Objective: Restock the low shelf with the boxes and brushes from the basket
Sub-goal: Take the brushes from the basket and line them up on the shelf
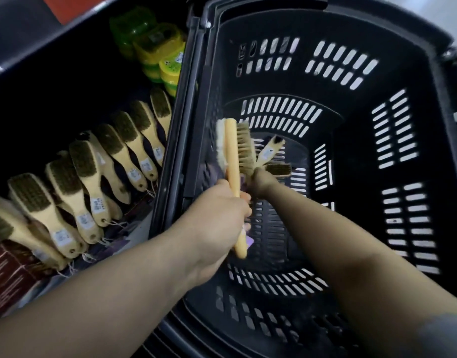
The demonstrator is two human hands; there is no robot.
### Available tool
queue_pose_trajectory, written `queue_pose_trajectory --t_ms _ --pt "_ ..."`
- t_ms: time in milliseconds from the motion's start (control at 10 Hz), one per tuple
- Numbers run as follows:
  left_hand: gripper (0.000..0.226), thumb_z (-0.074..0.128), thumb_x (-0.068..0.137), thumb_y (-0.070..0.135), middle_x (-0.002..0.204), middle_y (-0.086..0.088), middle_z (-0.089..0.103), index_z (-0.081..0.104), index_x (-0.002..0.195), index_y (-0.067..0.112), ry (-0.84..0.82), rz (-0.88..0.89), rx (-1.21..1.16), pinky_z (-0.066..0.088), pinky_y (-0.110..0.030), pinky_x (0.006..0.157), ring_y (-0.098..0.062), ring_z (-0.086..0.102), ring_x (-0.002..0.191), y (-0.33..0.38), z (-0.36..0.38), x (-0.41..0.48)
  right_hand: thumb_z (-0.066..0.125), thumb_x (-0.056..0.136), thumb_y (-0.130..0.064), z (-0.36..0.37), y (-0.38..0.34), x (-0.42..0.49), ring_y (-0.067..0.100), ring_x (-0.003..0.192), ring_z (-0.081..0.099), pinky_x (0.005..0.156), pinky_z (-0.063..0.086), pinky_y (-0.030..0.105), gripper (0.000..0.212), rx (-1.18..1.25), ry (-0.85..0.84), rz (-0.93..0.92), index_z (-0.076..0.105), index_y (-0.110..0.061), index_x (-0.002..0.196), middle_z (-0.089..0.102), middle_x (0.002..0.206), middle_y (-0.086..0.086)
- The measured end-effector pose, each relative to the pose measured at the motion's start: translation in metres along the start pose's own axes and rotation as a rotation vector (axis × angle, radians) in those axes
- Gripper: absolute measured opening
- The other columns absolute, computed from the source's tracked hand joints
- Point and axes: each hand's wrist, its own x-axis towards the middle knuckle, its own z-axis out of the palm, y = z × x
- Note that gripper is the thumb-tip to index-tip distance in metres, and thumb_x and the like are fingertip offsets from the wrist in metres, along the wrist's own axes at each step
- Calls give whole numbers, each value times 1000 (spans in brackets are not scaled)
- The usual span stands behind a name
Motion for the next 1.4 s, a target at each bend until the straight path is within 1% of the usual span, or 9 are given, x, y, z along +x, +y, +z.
queue_pose_trajectory --t_ms 100,200,500,700,800,900,1000,1100,1400 --pt "36 39 95 -5 101 2 55 51 87 28 -20 26 -25 51 -35 92 -13 56 96 -2 -1 0 51 94 -10 -28 3 -28 34 97 58 83 51 32 21 204 -107 72 55 -1 113 59 109 19" --pt "33 35 99 0 101 0 60 54 87 25 -70 48 -36 53 -32 86 -13 61 93 0 2 -5 41 92 2 -56 8 -60 14 53 43 48 49 25 20 452 -190 68 49 -9 76 44 66 8" --pt "28 32 102 12 88 -9 66 58 92 18 -138 64 -206 55 -38 79 -14 67 68 3 11 -8 36 84 -22 -105 13 -186 7 38 33 36 31 14 36 1168 -354 -101 66 -4 91 50 57 0" --pt "29 31 103 19 80 -11 65 54 118 8 -126 76 -273 57 -26 54 -11 64 54 4 14 -11 42 97 -30 -91 14 -220 4 40 36 39 32 14 37 1024 -153 -232 68 -9 81 46 51 -3" --pt "31 30 103 19 74 -7 65 54 120 10 -131 112 -257 55 -22 53 -9 63 54 3 14 -11 49 88 -36 -84 10 -227 6 51 55 50 46 15 35 941 -235 -385 65 -4 87 57 63 3" --pt "31 30 103 18 70 -4 68 53 123 15 -144 124 -267 53 -24 57 -9 65 57 3 12 -10 48 91 -29 -82 11 -229 20 89 69 74 55 24 38 909 -317 -457 64 0 110 71 98 15" --pt "33 30 103 18 77 -5 71 52 126 15 -191 123 -285 53 -26 57 -11 67 63 3 11 -9 53 92 -26 -85 10 -231 23 100 65 88 53 31 33 820 -287 -507 63 -6 116 69 109 14" --pt "34 29 103 18 101 -16 70 54 126 13 -220 127 -271 58 -38 67 -24 69 83 3 10 -8 51 93 -19 -84 7 -233 18 93 65 81 52 25 30 751 -248 -540 59 -8 120 68 103 10" --pt "37 31 102 22 108 -24 65 58 117 1 -272 123 -252 55 -39 81 -33 64 102 5 4 -11 53 91 -20 -71 2 -234 8 65 58 64 48 19 25 755 -317 -529 57 -11 113 62 76 1"
